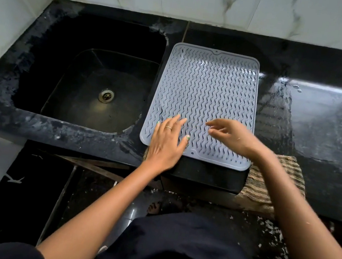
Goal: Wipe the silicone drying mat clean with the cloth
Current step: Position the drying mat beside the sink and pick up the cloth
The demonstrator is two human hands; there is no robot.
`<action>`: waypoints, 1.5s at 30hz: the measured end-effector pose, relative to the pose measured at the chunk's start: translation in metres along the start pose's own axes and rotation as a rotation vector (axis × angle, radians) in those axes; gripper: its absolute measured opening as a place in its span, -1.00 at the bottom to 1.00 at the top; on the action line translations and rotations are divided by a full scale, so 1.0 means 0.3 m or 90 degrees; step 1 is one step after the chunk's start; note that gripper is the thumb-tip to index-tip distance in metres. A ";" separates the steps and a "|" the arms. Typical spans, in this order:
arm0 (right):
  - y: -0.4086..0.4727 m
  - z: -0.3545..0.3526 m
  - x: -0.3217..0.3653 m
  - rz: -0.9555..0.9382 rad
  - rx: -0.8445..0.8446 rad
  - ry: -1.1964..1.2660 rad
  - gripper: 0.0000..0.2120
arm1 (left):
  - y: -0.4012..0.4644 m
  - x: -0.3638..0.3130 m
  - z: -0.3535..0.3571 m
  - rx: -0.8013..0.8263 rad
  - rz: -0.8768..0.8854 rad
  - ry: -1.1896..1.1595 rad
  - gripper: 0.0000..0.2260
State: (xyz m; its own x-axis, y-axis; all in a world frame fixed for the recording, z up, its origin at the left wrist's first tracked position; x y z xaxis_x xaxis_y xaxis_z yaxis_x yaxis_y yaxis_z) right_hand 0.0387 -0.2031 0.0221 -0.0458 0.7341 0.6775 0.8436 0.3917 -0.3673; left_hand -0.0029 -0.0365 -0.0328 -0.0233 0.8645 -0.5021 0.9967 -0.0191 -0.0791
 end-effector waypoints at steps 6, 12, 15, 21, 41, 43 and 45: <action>-0.079 -0.164 -0.232 0.162 0.041 -0.143 -0.69 | -0.031 -0.257 0.067 0.006 0.010 -0.126 -0.74; -0.155 -0.233 -0.416 0.344 0.067 -0.304 -0.64 | 0.009 -0.469 0.200 0.181 0.011 -0.087 -0.59; -0.177 -0.234 -0.458 0.361 0.042 -0.294 -0.49 | 0.030 -0.526 0.247 0.175 0.023 -0.007 -0.46; -0.197 -0.230 -0.479 0.403 0.098 -0.335 -0.61 | 0.038 -0.522 0.268 0.221 0.039 -0.012 -0.64; -0.119 -0.315 0.017 -0.125 -0.134 0.026 -0.81 | 0.062 -0.280 -0.305 0.027 0.018 -0.201 -0.74; -0.083 -0.188 -0.048 -0.075 -0.028 -0.075 -0.80 | 0.026 -0.211 -0.190 0.132 -0.016 -0.062 -0.78; -0.071 -0.082 -0.114 -0.036 0.079 -0.124 -0.78 | -0.017 -0.150 -0.085 0.236 -0.039 -0.020 -0.83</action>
State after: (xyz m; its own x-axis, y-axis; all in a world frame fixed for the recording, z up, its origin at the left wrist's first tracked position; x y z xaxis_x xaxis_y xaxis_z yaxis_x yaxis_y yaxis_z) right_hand 0.0353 -0.2503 0.0224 -0.2039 0.7978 0.5673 0.7656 0.4911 -0.4156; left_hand -0.0051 -0.0625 0.0122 -0.0901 0.8543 -0.5120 0.8975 -0.1532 -0.4135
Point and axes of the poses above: each hand's wrist, its own y-axis towards the middle knuckle, its own z-axis out of the palm, x = y × z, the point moved 5 cm from there along y, towards the middle knuckle, and after that the axes turned 2 degrees about -z, right-handed, at the moved point
